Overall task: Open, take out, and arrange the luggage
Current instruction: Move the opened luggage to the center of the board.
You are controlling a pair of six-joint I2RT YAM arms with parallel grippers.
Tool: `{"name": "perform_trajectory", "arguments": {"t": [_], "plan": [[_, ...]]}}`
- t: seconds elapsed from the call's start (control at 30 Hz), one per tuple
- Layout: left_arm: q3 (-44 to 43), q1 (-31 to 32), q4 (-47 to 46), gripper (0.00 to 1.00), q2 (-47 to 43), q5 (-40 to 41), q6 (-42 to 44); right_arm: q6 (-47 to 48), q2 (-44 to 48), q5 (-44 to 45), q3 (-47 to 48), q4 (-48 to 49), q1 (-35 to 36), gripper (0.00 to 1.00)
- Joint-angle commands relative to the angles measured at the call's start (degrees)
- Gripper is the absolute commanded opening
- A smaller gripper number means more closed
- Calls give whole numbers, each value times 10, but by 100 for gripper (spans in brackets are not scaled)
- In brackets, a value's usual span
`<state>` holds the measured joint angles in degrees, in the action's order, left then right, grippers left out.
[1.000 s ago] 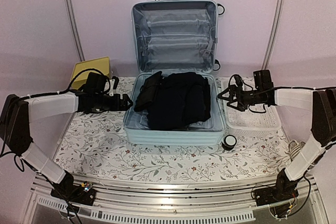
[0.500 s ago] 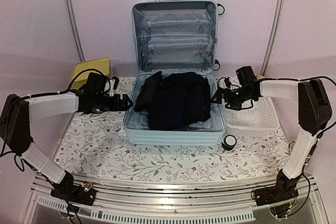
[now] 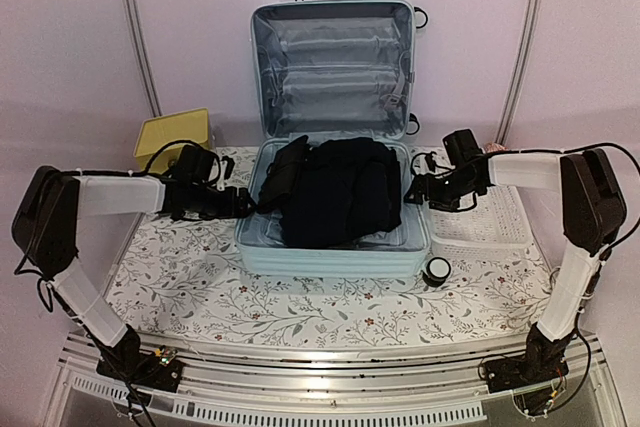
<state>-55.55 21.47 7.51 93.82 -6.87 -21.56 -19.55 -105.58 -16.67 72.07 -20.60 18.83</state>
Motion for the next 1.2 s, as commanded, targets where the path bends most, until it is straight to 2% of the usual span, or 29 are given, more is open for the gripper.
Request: {"name": "perform_trajectory", "arguments": {"t": [0.0, 0.2, 0.4, 0.47, 0.87, 0.97, 1.07, 1.17], "plan": [[-17, -6, -11, 78, 15, 4, 0, 3, -19, -11, 15, -6, 29, 76], [-17, -8, -9, 56, 23, 8, -9, 5, -32, -4, 31, -11, 49, 67], [-3, -19, -4, 31, 14, 22, -11, 3, -47, 5, 49, -13, 70, 62], [7, -25, -5, 28, 4, 29, -11, 0, -54, 6, 59, -13, 80, 60], [54, -86, 0, 29, -43, 34, -3, -25, -142, -3, 173, -13, 157, 57], [58, -94, -2, 37, -47, 26, 4, -31, -146, 7, 184, -15, 162, 57], [49, -95, -5, 51, -47, 0, 15, -31, -135, 30, 180, -20, 162, 57], [31, -94, 8, 62, -50, -24, 13, -27, -118, 59, 173, -30, 161, 65]]}}
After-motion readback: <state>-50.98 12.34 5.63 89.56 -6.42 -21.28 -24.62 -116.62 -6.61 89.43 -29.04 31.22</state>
